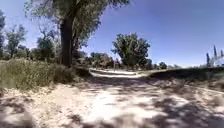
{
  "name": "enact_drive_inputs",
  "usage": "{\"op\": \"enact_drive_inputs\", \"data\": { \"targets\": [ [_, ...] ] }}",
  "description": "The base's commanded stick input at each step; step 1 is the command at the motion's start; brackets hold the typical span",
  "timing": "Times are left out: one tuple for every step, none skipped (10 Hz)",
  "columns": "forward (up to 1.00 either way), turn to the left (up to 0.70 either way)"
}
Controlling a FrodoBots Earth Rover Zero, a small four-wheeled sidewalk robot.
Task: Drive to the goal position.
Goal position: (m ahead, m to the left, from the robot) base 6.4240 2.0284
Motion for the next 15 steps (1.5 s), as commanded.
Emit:
{"op": "enact_drive_inputs", "data": {
  "targets": [
    [0.85,0.00],
    [0.85,0.00],
    [0.85,0.00],
    [0.85,0.00],
    [0.85,0.00],
    [0.85,0.00],
    [0.85,0.00],
    [0.85,0.00],
    [0.85,0.00],
    [0.85,-0.02],
    [0.85,-0.15],
    [0.85,-0.34],
    [0.85,-0.34],
    [0.85,-0.20],
    [0.85,0.00]
  ]
}}
